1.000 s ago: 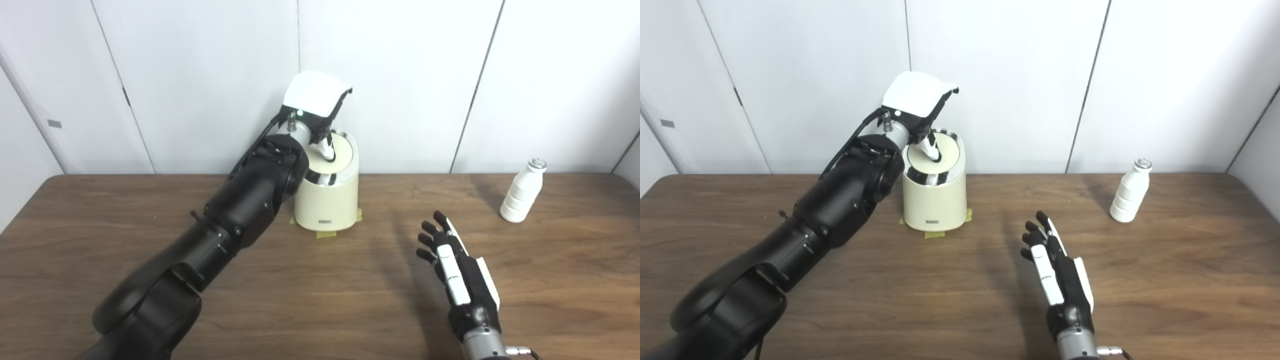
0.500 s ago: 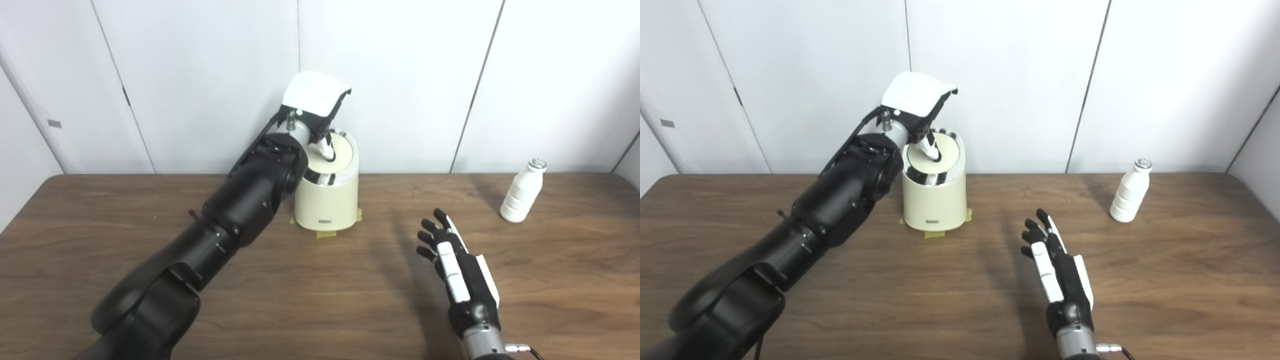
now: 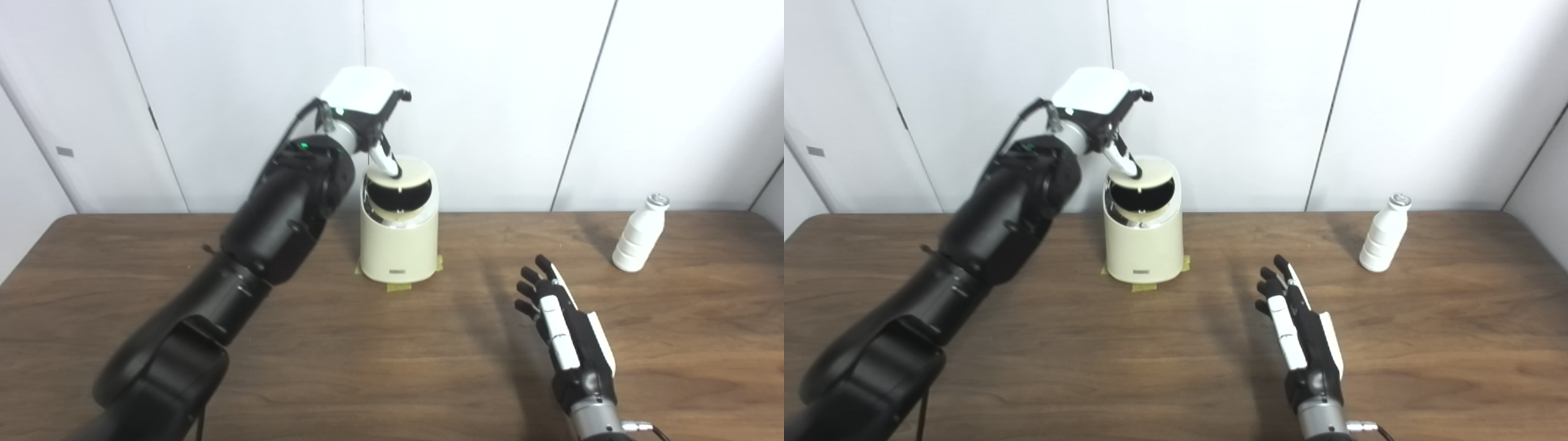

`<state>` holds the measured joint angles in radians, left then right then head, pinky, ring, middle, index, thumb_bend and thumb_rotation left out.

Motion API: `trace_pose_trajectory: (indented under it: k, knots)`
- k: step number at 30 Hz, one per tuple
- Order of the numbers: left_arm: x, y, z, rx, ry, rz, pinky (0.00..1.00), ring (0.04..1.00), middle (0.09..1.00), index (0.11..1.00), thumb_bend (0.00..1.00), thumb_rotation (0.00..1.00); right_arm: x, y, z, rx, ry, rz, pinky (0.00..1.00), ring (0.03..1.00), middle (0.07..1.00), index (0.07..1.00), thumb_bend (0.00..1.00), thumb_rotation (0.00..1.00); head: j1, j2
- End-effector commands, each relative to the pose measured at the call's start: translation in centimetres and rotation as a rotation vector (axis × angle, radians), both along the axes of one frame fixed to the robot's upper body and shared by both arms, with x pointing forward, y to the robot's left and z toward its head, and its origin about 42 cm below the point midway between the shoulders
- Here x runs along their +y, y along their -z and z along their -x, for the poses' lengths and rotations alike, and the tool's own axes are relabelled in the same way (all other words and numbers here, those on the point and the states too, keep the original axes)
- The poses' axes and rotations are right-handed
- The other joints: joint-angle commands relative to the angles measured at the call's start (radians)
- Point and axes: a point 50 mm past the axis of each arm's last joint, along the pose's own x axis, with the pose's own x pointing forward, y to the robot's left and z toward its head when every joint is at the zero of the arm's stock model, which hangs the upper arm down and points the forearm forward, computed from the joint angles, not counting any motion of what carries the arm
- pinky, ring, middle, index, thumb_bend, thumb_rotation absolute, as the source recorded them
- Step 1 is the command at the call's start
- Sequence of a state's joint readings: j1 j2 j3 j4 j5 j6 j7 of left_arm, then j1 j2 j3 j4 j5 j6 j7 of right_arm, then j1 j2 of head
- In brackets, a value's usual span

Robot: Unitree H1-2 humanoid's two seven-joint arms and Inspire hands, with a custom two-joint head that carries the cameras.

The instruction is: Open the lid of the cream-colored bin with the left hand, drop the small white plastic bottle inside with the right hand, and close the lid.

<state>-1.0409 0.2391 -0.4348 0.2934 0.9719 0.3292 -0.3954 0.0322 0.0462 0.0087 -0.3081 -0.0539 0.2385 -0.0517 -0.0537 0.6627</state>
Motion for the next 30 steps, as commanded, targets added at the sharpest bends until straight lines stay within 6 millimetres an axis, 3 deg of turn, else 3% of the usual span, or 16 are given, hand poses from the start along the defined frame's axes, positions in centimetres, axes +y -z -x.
trace_pose_trajectory:
  k: [1, 4, 8, 13, 18, 24, 30]
  knots:
    - [0.6, -4.8, 0.4, -0.090, 0.006, 0.057, 0.64, 0.793, 0.844, 0.864, 1.00, 0.09, 0.1, -1.6, -0.7, -0.091, -0.010, -0.007, 0.84, 0.886, 0.904, 0.943, 0.61, 0.87, -0.003, 0.003]
    - [2.3, -5.2, 0.7, -0.021, 0.010, 0.148, 0.59, 0.765, 0.828, 0.854, 1.00, 0.08, 0.2, -1.7, -0.6, -0.088, -0.009, -0.011, 0.84, 0.887, 0.904, 0.941, 0.61, 0.87, -0.004, 0.005]
    - [5.2, -5.1, 1.3, 0.077, 0.013, 0.323, 0.65, 0.806, 0.836, 0.850, 1.00, 0.04, 0.1, -1.8, -0.4, -0.089, -0.011, -0.008, 0.84, 0.888, 0.907, 0.944, 0.60, 0.87, -0.009, 0.008]
    - [8.3, -3.6, 2.3, 0.119, 0.012, 0.552, 0.68, 0.760, 0.809, 0.893, 0.99, 0.00, -0.2, -1.7, -0.2, -0.083, -0.004, -0.009, 0.83, 0.885, 0.907, 0.945, 0.60, 0.87, -0.013, 0.011]
    - [11.4, 0.2, 4.9, 0.107, 0.015, 0.795, 0.74, 0.804, 0.832, 0.921, 0.93, 0.00, -0.9, -1.6, 0.1, -0.077, 0.007, 0.003, 0.83, 0.891, 0.911, 0.951, 0.60, 0.88, -0.013, 0.014]
    - [14.1, 4.9, 7.3, 0.229, 0.081, 1.140, 0.88, 0.849, 0.855, 0.930, 0.87, 0.06, -1.8, -1.5, 0.4, -0.071, 0.033, 0.013, 0.85, 0.910, 0.926, 0.954, 0.58, 0.86, -0.019, 0.019]
    - [16.3, 10.0, 9.7, 0.326, 0.088, 1.355, 0.85, 0.873, 0.908, 0.958, 0.91, 0.09, -3.4, -0.9, 0.9, -0.097, 0.065, -0.001, 0.86, 0.920, 0.935, 0.948, 0.66, 0.85, -0.040, 0.024]
